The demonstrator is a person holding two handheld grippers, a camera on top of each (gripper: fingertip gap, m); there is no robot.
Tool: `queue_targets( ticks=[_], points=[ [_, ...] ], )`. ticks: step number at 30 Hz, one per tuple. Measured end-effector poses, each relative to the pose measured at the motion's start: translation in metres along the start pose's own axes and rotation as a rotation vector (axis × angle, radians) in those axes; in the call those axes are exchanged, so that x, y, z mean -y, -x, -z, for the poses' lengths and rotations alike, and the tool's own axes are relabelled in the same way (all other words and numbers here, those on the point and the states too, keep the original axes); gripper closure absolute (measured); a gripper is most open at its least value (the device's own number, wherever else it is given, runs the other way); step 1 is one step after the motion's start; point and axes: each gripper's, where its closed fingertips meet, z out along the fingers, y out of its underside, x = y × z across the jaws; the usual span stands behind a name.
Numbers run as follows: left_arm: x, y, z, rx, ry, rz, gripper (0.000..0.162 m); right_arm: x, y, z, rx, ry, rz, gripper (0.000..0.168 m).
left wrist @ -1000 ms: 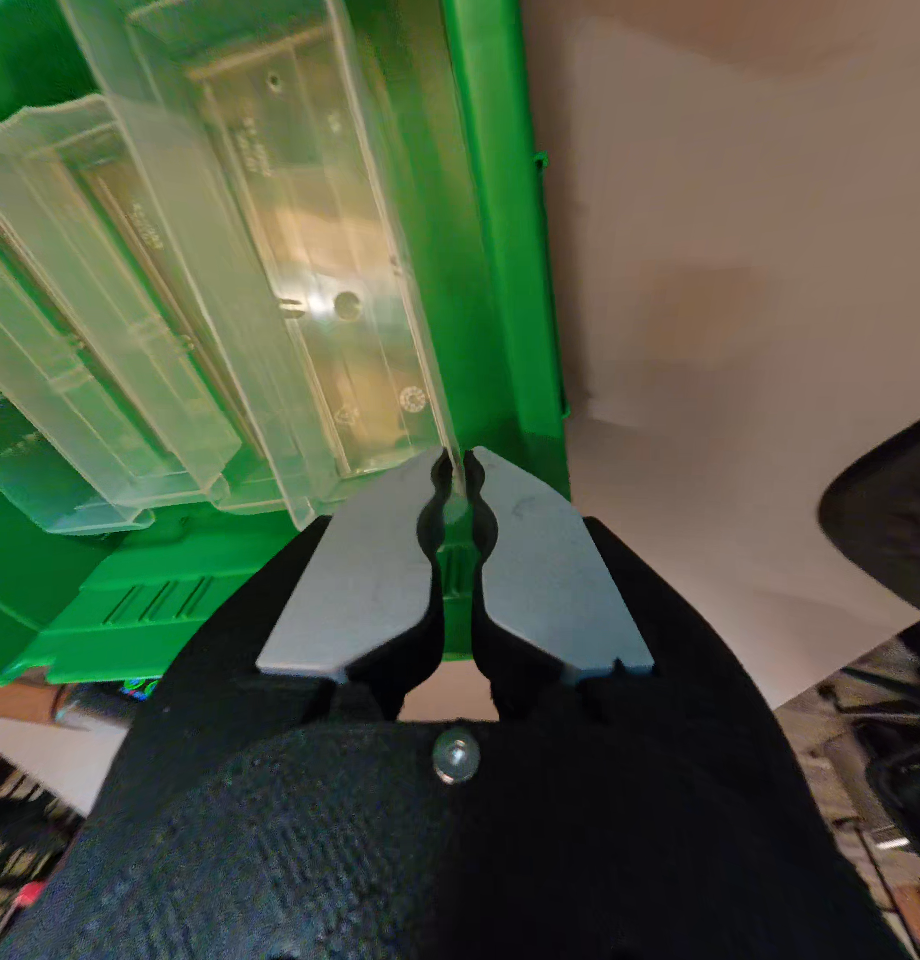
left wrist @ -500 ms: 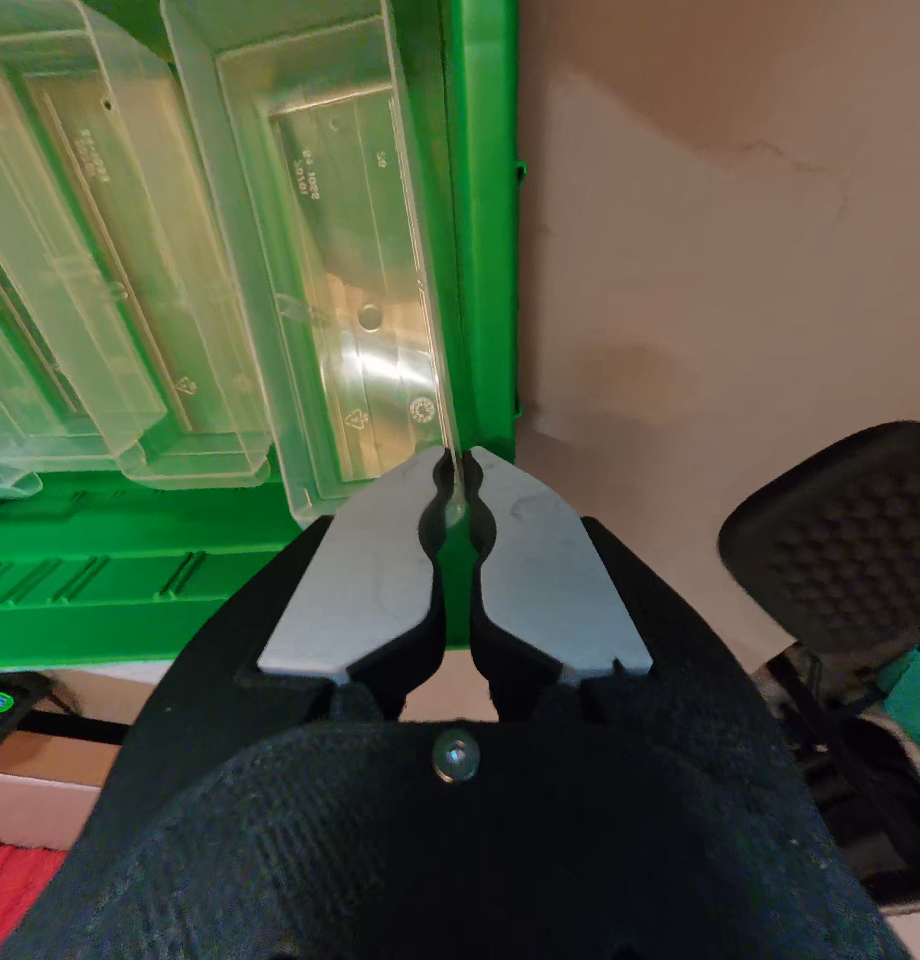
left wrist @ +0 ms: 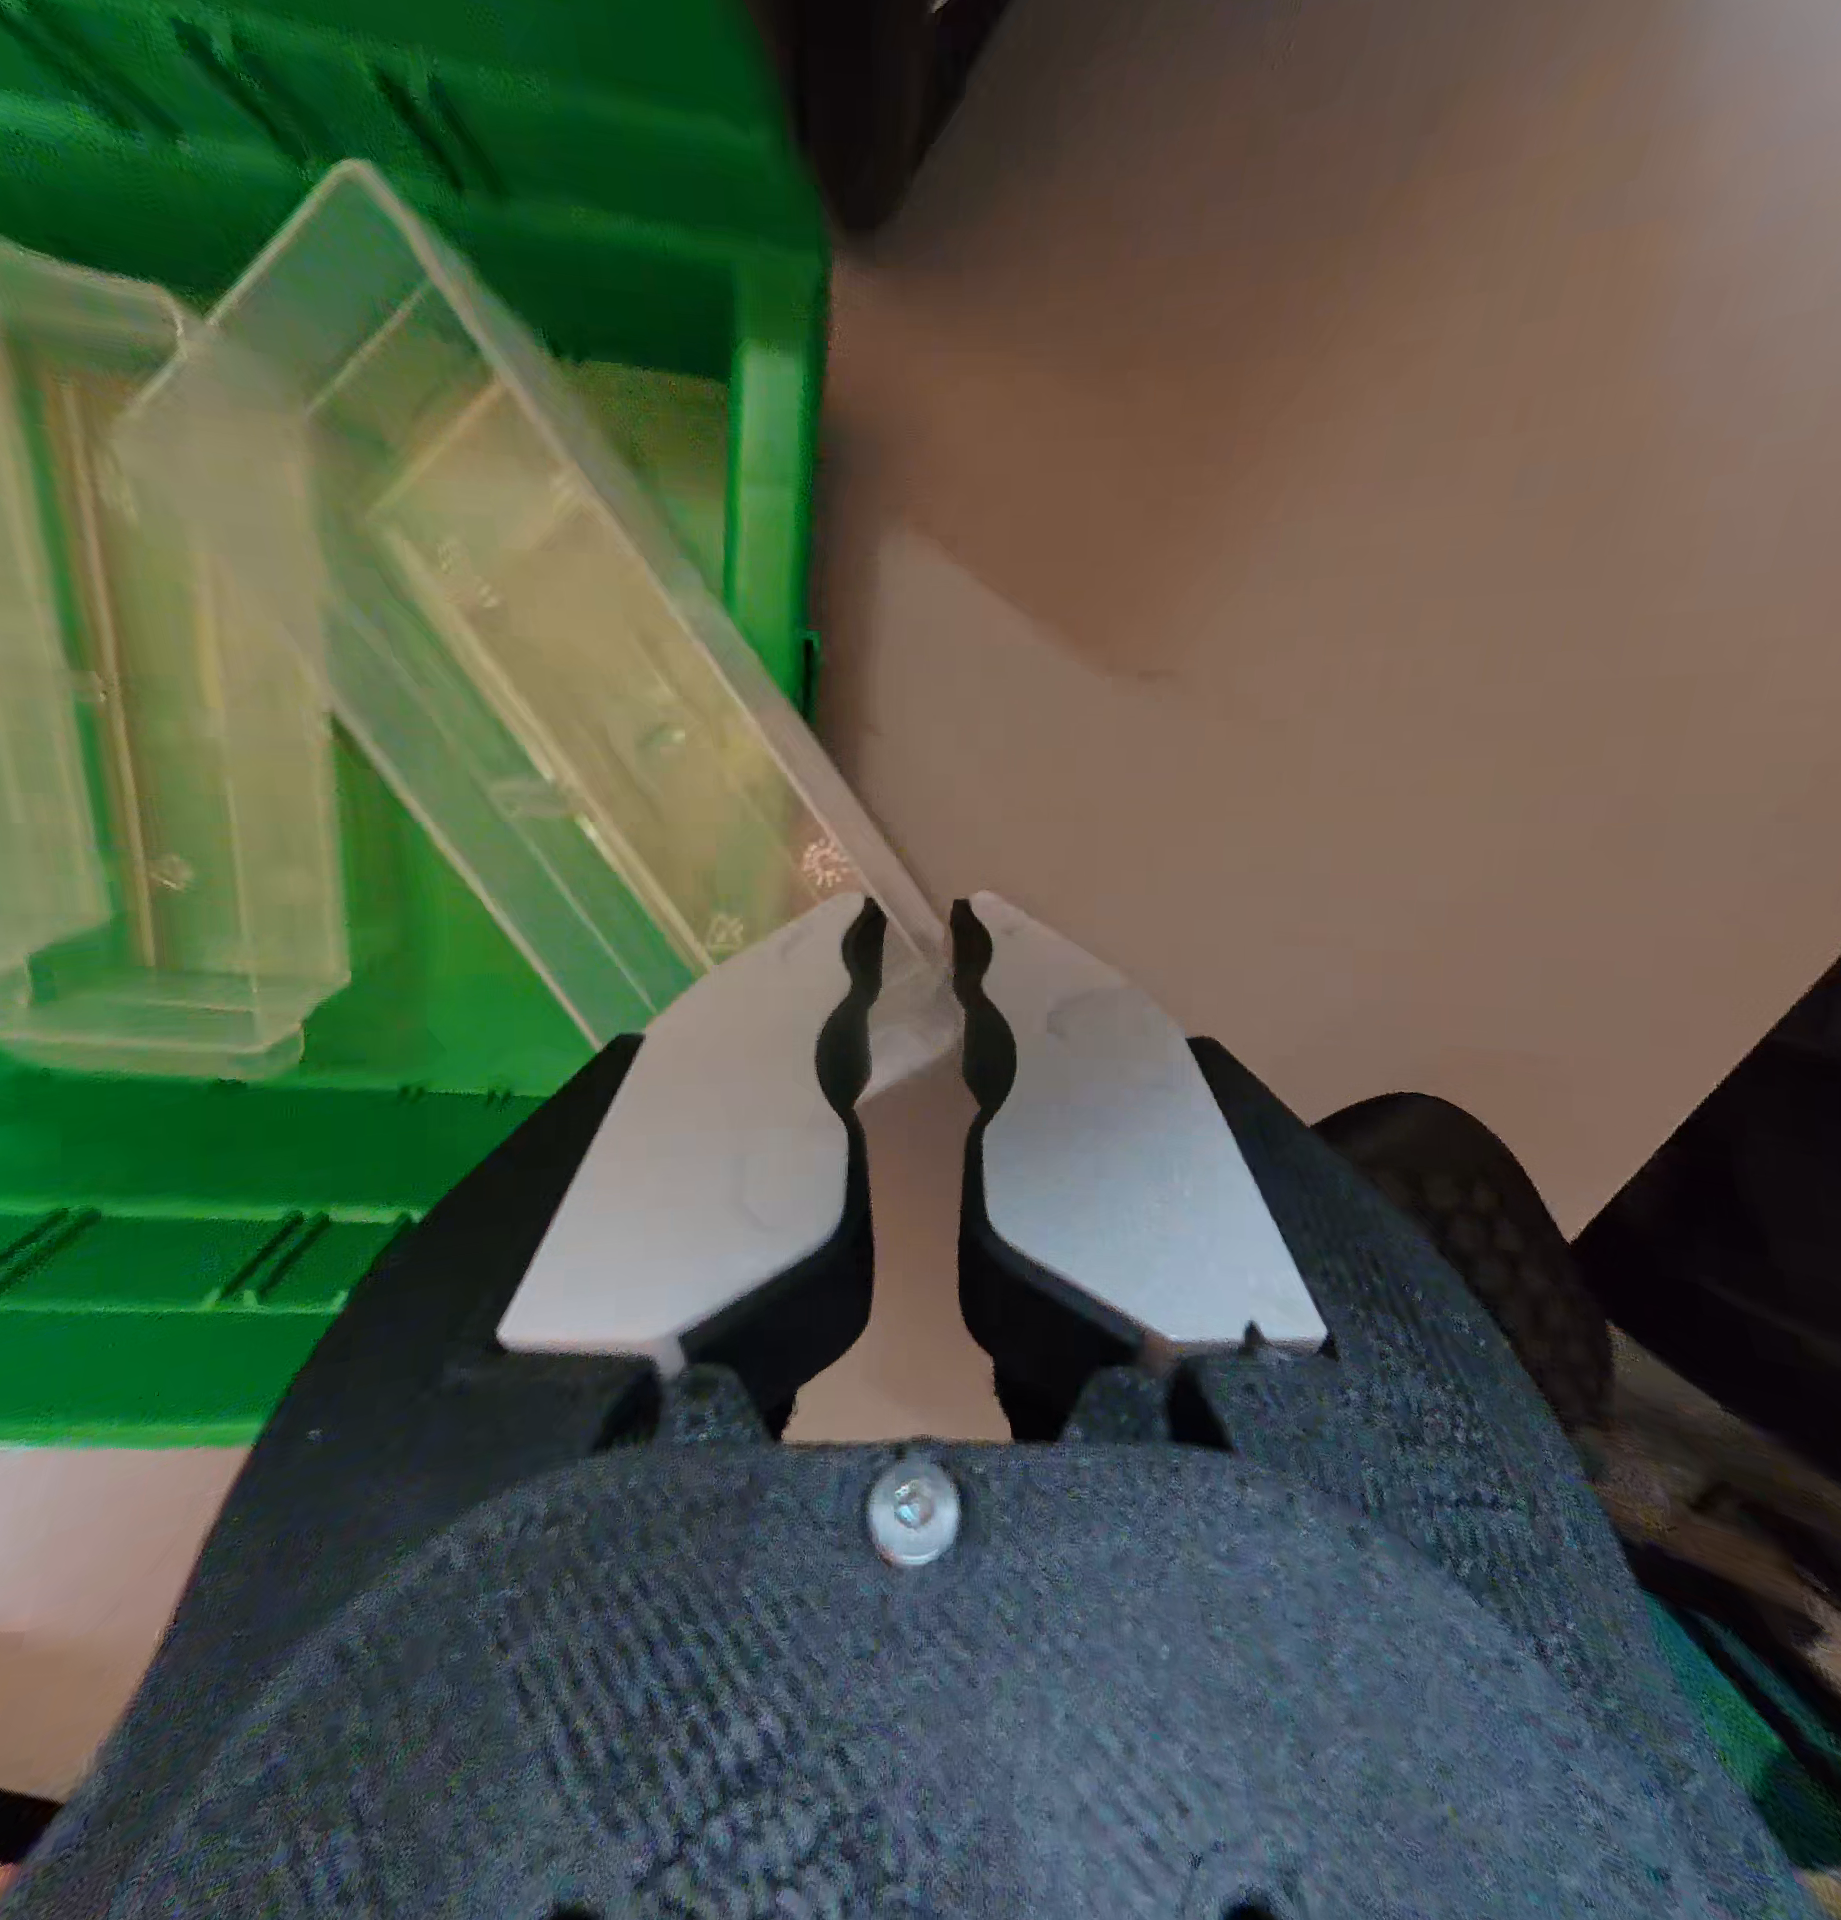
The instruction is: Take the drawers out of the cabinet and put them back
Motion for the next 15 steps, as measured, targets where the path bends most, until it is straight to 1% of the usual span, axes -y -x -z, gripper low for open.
queue_targets(
  ticks=[1,4,6,9,11,13,15],
  points=[
    [0.003,-0.002,0.0,0.012,-0.009,-0.025,0.15,0.0,0.0,0.0,0.001,-0.002,-0.002,0.168],
    [0.01,-0.008,-0.001,0.035,-0.013,-0.056,0.147,0.0,0.0,0.0,0.006,-0.007,-0.01,0.168],
    [0.011,-0.006,-0.001,0.077,0.008,-0.101,0.144,0.0,0.0,0.0,0.007,-0.009,-0.012,0.168],
    [0.012,-0.006,0.0,0.098,0.019,-0.171,0.13,0.0,0.0,0.0,0.006,-0.01,-0.011,0.168],
    [0.009,-0.012,0.002,0.085,0.012,-0.306,0.118,0.0,0.0,0.0,0.008,-0.012,-0.012,0.168],
    [0.003,-0.007,0.006,0.128,0.023,-0.462,0.117,0.0,0.0,0.0,0.012,-0.014,-0.016,0.168],
    [-0.007,0.003,0.005,0.128,0.066,-0.474,0.112,0.0,0.0,0.0,0.017,-0.017,-0.019,0.168]
  ],
)
